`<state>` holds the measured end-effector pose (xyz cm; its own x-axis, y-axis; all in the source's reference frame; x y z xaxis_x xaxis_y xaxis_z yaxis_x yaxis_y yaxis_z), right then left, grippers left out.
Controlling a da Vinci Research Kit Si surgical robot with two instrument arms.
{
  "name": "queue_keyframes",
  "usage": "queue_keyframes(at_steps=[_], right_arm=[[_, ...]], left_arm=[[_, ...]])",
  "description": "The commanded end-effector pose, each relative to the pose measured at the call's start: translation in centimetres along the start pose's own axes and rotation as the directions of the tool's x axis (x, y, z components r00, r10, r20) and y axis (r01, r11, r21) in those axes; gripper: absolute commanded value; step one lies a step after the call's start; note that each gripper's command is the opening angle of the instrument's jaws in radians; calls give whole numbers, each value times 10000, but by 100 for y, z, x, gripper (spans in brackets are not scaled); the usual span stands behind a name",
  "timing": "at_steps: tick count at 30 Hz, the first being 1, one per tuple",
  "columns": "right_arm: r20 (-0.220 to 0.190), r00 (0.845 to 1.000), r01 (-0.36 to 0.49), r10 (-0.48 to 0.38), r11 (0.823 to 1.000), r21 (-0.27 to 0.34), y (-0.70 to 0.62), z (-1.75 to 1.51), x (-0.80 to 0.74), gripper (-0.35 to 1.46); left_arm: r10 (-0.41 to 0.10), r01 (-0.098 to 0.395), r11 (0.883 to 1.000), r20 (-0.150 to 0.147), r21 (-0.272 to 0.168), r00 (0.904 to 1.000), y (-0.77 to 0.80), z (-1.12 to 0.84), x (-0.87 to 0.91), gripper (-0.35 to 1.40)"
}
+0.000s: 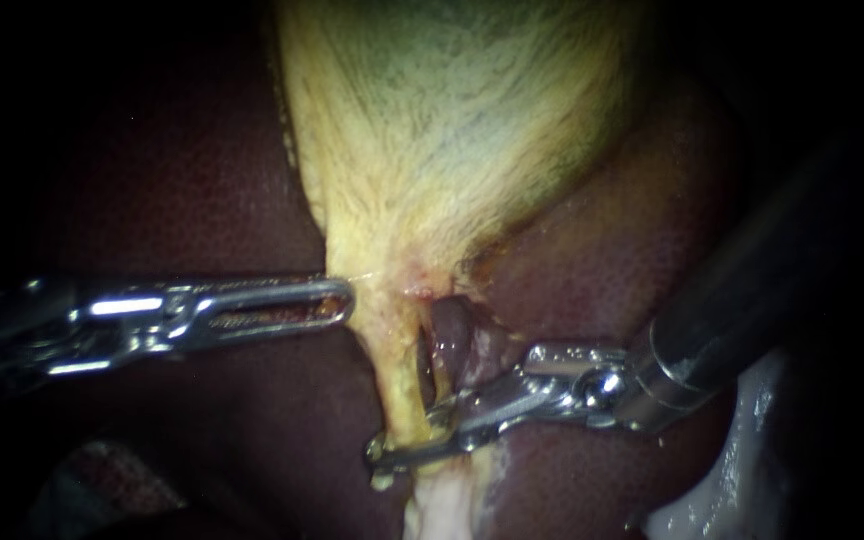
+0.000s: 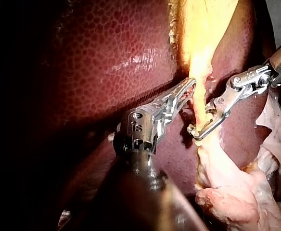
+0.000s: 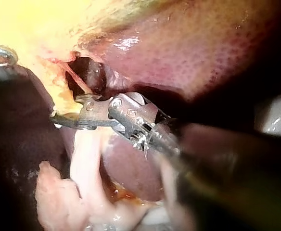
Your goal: Going back second clip left tube
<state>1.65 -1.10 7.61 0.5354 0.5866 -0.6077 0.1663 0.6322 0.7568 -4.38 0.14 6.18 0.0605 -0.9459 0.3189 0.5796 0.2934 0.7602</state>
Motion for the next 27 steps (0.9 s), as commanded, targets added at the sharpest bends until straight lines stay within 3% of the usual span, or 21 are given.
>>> queue_keyframes(at_steps=[1, 6, 13, 22, 27], right_arm=[[-68, 9997, 229, -229, 9997, -34, 0, 1, 0, 40], [-317, 9899, 1377, -1385, 9902, -253, 1, 0, 6, 55], [-426, 9722, 2232, -2301, 9664, -1277, 4, -5, 14, 60], [-271, 9522, 2989, -3042, 9466, -1209, 0, -17, 11, 60], [-283, 9518, 3007, -3054, 9474, -1098, -10, -36, 6, 60]], left_arm=[[2, -2, 10000, -2, 3, 10000, 0, 0, 0, -35], [4, -4, 10000, -4, 5, 10000, -1, -2, 1, -35], [1, -1, 10000, 0, 0, 10000, -2, -1, 1, -35], [4, -4, 10000, -3, 4, 10000, -2, -2, 1, -35], [4, -4, 10000, -3, 5, 10000, -2, -2, 1, -35]])
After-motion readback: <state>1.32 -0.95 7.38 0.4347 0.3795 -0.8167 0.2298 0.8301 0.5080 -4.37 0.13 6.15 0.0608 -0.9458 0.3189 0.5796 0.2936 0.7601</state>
